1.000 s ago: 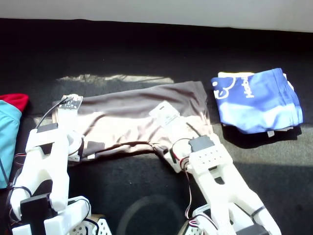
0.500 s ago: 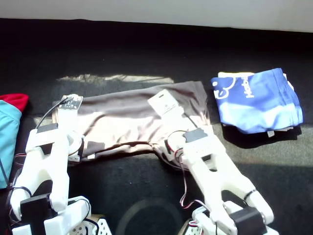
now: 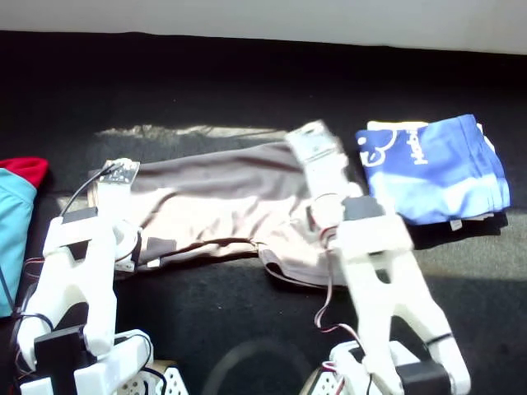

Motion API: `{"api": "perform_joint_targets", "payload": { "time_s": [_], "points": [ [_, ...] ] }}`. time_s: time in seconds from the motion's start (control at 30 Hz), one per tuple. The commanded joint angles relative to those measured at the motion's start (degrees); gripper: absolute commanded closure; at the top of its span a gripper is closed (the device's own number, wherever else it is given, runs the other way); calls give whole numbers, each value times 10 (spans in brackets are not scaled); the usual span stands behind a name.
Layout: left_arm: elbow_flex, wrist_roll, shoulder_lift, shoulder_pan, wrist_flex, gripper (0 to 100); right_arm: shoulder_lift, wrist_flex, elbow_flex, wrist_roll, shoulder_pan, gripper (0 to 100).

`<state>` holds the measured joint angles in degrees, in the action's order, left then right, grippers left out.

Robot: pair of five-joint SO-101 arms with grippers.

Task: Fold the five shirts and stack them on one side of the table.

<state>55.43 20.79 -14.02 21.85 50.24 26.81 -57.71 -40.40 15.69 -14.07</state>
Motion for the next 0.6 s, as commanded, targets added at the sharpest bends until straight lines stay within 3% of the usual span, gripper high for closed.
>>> {"api": "perform_joint_targets", "payload": {
  "time_s": [0.0,0.13,0.57],
  "points": [
    [3,1,3,-3,-8,991,36,-56,43,-7,52,874],
    [3,1,3,-3,-8,991,36,-62,9,-7,74,868],
    [3,1,3,-3,-8,991,19,87,-123,-7,89,872]
  ]
}}
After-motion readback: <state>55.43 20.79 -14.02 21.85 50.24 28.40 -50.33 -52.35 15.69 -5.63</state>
